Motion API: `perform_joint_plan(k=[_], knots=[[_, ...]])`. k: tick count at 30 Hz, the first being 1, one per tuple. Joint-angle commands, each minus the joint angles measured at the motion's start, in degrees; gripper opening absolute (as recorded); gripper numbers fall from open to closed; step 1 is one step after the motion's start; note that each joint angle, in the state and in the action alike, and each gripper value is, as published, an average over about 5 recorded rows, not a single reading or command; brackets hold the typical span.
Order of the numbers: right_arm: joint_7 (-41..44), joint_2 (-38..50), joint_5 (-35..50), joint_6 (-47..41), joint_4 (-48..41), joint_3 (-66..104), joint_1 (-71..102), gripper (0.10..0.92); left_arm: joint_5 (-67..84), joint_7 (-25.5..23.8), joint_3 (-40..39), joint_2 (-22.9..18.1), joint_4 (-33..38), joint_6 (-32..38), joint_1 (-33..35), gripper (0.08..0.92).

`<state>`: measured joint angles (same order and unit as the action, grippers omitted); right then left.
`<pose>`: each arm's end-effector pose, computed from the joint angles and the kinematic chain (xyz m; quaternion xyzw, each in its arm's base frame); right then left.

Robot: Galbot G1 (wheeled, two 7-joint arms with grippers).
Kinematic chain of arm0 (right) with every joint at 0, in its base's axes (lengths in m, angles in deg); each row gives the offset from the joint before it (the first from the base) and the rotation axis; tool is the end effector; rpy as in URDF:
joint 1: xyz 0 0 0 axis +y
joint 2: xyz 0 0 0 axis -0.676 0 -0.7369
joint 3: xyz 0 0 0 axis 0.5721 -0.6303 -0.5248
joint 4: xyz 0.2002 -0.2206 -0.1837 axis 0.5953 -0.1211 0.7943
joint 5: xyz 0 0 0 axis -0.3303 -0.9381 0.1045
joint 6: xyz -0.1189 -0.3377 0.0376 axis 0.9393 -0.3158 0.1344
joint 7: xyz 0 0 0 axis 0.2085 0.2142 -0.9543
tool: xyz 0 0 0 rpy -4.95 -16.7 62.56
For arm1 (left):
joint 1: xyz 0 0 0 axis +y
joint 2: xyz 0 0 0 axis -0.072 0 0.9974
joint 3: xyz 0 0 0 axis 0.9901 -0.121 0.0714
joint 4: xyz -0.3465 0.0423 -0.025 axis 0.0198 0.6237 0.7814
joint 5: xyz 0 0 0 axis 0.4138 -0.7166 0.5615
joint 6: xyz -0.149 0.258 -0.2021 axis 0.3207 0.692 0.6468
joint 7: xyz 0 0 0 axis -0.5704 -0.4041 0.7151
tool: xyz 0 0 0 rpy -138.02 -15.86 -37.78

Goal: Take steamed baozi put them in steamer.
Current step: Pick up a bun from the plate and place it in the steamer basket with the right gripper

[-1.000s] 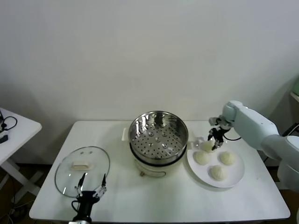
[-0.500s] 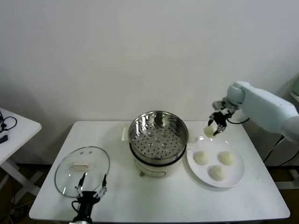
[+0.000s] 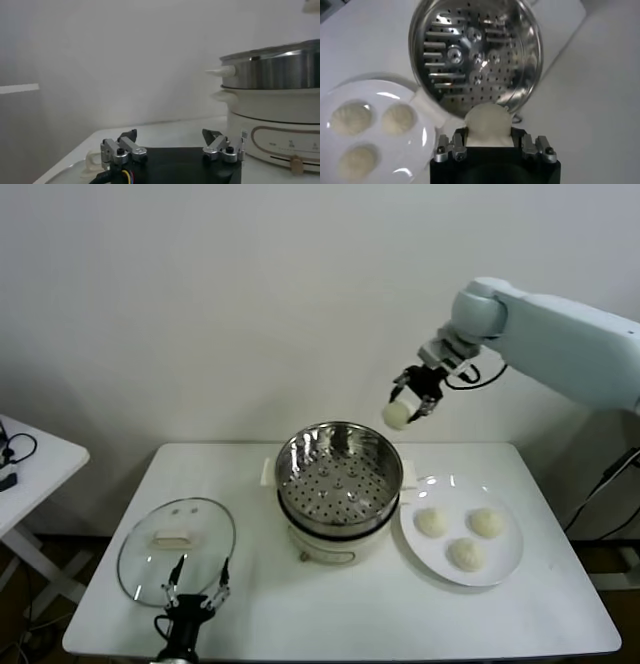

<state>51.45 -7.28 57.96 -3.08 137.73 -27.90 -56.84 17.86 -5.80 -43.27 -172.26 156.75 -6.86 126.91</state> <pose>0.5870 0.0132 0.0379 0.6099 -0.3476 0.7052 0.0997 0.1381 0.0523 -0.4359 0.0056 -0.9981 -0.0519 0.0320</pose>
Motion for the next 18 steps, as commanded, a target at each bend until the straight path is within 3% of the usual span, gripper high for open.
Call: perform_joint_plan(k=[1, 6, 18], knots=[[-11.7, -6.0, -18.7, 15.7, 2.6, -0.5, 3.5, 0.594, 0.0, 0.0, 0.1, -0.1, 0.0, 0.0, 0.0, 0.823], [-15.3, -11.1, -27.3, 24.1, -9.1, 3.5, 10.5, 0.593, 0.1, 0.1, 0.5, -0.2, 0.0, 0.1, 0.1, 0.823], [-15.4, -16.2, -27.1, 29.1, -18.2, 4.7, 15.6, 0.585, 0.0, 0.2, 0.6, -0.6, -0.7, 0.1, 0.0, 0.823]])
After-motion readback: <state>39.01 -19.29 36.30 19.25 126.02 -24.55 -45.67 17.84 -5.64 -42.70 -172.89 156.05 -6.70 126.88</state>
